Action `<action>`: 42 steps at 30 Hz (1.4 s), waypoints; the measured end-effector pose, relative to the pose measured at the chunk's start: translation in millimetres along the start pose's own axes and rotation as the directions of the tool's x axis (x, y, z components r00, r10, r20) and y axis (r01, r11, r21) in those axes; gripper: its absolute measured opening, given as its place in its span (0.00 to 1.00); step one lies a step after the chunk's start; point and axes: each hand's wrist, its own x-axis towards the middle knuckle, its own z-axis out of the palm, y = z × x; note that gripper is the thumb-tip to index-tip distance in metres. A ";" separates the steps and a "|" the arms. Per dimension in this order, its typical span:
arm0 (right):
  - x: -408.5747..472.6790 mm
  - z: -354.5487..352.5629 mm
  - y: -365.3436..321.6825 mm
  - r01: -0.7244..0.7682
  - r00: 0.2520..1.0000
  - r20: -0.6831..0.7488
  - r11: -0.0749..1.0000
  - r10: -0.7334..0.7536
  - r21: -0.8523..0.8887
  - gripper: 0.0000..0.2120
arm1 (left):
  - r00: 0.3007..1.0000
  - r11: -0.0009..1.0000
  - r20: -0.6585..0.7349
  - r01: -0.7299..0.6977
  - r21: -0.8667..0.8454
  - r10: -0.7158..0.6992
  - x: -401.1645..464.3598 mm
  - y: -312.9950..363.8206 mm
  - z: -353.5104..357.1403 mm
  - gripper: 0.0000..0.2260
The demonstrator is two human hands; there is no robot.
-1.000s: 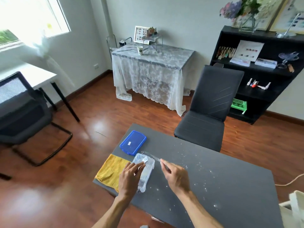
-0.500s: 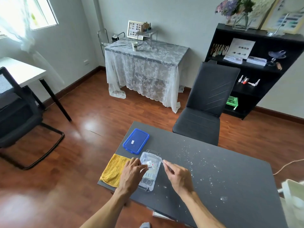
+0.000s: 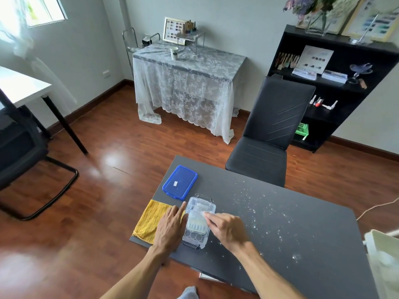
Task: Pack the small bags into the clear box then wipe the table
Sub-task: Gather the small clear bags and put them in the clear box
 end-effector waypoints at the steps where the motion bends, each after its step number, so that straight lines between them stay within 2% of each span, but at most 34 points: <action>1: 2.7 0.9 -2.1 0.033 0.999 0.033 0.999 -0.032 -0.034 0.06 | 1.000 1.000 -0.001 -0.003 -0.012 0.003 -0.9 0.2 -0.1 0.22; 4: 14.4 -1.6 -9.5 0.079 0.983 0.179 0.977 -0.043 -0.199 0.11 | 1.000 0.999 0.000 -0.026 -0.041 0.026 -0.8 -1.0 0.6 0.21; 7: 27.0 6.2 -18.4 0.008 0.955 0.285 0.949 0.086 -0.316 0.28 | 0.998 0.998 0.016 -0.053 -0.022 0.054 -0.6 -4.6 3.2 0.22; 8: 29.2 9.5 -22.0 0.015 0.942 0.320 0.936 0.105 -0.352 0.29 | 0.998 0.998 0.020 -0.056 -0.018 0.057 -0.7 -5.6 4.1 0.22; 9: 28.8 13.5 -25.7 0.030 0.924 0.360 0.914 0.129 -0.404 0.27 | 0.998 0.998 0.025 -0.056 -0.018 0.056 -0.8 -6.1 5.1 0.22; 11: 31.3 19.7 -33.9 0.023 0.868 0.459 0.910 0.187 -0.414 0.11 | 0.998 0.998 0.033 -0.056 -0.021 0.057 -0.7 -6.1 6.4 0.22; 12: 31.0 24.5 -33.8 0.009 0.848 0.489 0.917 0.205 -0.399 0.09 | 0.998 0.998 0.034 -0.056 -0.023 0.057 -0.8 -6.2 6.9 0.22; 14: 33.9 28.1 -36.1 -0.025 0.801 0.545 0.923 0.247 -0.383 0.10 | 0.998 0.998 0.037 -0.051 -0.025 0.052 -0.8 -6.0 8.0 0.22; 17: 35.5 28.6 -39.8 -0.059 0.776 0.561 0.920 0.286 -0.388 0.10 | 0.998 0.998 0.035 -0.048 -0.036 0.049 -1.0 -6.8 10.2 0.22; 20: 32.6 26.3 -35.0 -0.142 0.791 0.532 0.937 0.302 -0.320 0.08 | 0.998 0.997 0.034 -0.048 -0.058 0.050 -0.5 -6.8 11.9 0.21; 25: 30.6 14.1 -22.4 -0.328 0.865 0.384 0.943 0.322 -0.052 0.15 | 1.000 0.986 -0.006 -0.022 -0.166 0.021 1.7 -9.6 7.5 0.21; 28: 43.3 5.6 -9.9 -0.414 0.879 0.300 0.905 0.370 0.095 0.13 | 0.999 0.980 -0.053 -0.017 -0.198 0.007 12.5 -16.6 -0.8 0.22; 31: 68.2 -1.3 -0.8 -0.439 0.882 0.269 0.882 0.387 0.172 0.12 | 0.995 0.980 -0.099 0.012 -0.199 -0.032 31.3 -26.8 -11.4 0.21; 36: 115.0 -1.7 6.2 -0.469 0.862 0.300 0.868 0.410 0.164 0.13 | 0.992 0.987 -0.107 0.051 -0.155 -0.068 63.8 -49.1 -23.9 0.20; 42: 146.4 27.8 20.3 -0.595 0.723 0.397 0.802 0.565 -0.056 0.15 | 0.998 0.995 0.001 0.062 -0.082 -0.062 85.9 -66.3 -18.2 0.24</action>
